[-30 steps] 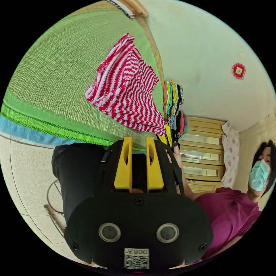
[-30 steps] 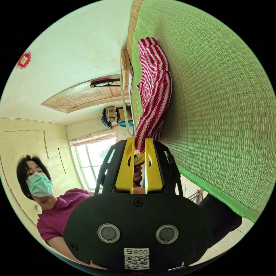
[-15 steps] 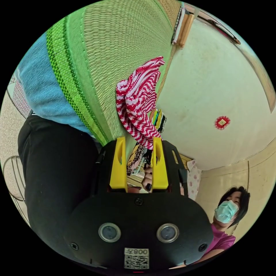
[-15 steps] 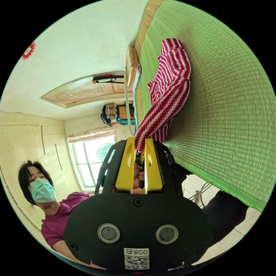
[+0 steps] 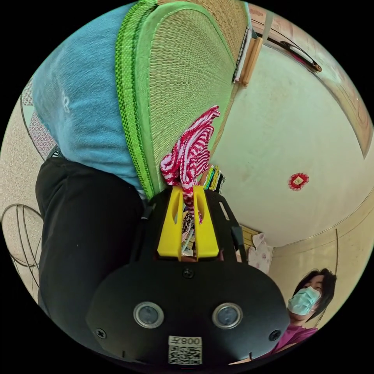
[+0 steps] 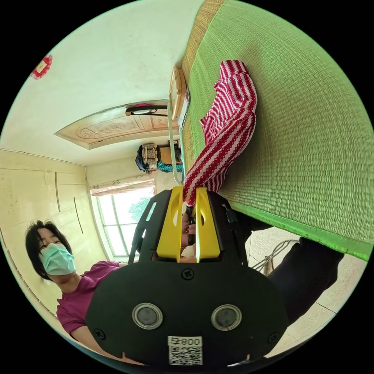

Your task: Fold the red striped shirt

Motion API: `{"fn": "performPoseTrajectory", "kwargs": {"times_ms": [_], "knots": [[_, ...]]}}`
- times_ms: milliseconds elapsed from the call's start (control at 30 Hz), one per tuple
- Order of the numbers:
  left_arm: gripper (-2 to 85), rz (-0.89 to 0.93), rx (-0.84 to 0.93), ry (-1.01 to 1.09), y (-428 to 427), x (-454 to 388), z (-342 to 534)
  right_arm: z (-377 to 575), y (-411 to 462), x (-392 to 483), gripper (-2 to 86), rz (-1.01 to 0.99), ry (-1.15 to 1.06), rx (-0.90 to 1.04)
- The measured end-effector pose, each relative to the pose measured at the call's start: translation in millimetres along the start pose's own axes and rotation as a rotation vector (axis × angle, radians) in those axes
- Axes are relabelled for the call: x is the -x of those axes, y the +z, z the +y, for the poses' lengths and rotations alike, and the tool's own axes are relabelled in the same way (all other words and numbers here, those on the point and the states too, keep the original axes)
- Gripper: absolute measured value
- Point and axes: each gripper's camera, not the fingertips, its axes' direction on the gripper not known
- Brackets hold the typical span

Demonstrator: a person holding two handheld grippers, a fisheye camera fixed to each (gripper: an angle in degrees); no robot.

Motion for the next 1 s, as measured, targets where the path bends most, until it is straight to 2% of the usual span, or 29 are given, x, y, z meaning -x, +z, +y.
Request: {"fn": "performPoseTrajectory", "kwargs": {"times_ms": [500,1000], "knots": [[2.9,-0.050,0.132,0.152,-29.0,-27.4,103.1,105.0,-21.7,-20.1,5.4,-0.010,0.049,0.021],[2.7,0.066,0.184,0.265,-6.0,-10.5,184.8,203.7,-55.2,20.9,4.4,-0.072,-0.093,0.001]]}}
